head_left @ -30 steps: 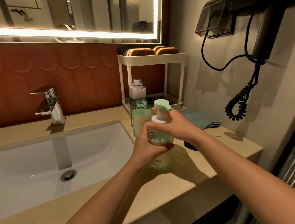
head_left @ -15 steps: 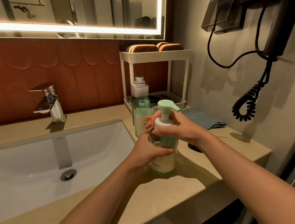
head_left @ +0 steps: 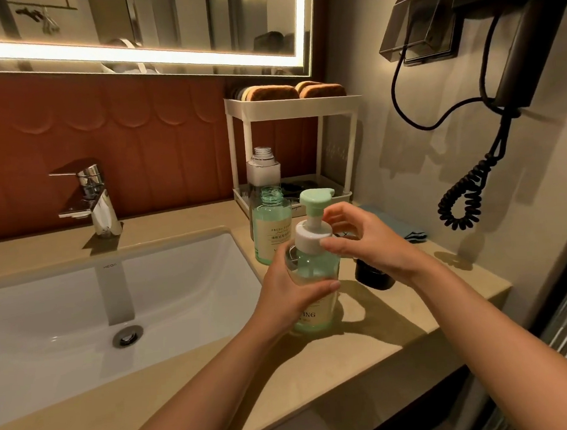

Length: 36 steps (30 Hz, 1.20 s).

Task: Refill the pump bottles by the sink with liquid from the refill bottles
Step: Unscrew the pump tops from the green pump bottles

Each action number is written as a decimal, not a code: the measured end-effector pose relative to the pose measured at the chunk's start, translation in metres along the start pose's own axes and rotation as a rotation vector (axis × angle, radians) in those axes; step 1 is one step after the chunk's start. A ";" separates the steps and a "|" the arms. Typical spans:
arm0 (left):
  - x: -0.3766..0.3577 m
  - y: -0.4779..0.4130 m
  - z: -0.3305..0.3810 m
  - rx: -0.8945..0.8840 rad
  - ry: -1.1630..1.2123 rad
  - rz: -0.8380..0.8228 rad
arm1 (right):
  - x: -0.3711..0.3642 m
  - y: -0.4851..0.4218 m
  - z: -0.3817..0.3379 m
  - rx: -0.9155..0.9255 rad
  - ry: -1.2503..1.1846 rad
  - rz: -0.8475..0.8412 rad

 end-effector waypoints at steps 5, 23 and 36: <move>-0.005 0.007 0.008 -0.025 0.021 0.059 | -0.011 -0.002 -0.016 0.052 0.158 0.283; -0.006 0.013 0.009 -0.014 0.053 -0.086 | -0.010 -0.002 -0.025 0.050 0.360 0.388; -0.007 0.014 0.009 -0.006 0.072 -0.098 | -0.014 -0.003 -0.013 -0.067 0.359 0.305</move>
Point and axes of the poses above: each hand's wrist, its own y-axis away from the middle knuckle, its own x-axis out of the back of the hand, z = x × y, the point moved 8 cm from there along -y, towards the middle knuckle, and after that the axes turned 7 degrees about -x, right-handed, at the moved point
